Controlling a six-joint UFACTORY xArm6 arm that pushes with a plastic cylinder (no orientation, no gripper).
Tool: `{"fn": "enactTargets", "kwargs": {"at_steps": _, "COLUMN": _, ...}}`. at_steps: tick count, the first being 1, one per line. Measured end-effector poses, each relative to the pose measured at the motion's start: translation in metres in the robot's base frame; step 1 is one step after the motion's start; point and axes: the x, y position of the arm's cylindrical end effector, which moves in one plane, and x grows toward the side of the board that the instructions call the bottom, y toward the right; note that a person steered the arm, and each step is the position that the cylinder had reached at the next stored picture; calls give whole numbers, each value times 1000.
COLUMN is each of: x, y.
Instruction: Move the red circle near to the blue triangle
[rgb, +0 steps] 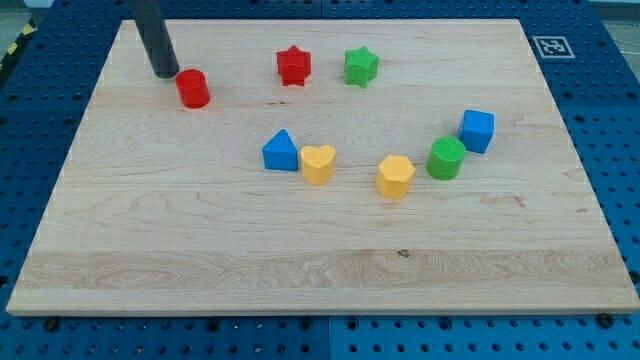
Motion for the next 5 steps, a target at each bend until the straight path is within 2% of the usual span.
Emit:
{"fn": "enactTargets", "kwargs": {"at_steps": 1, "x": 11, "y": 4}}
{"fn": "enactTargets", "kwargs": {"at_steps": 5, "x": 57, "y": 109}}
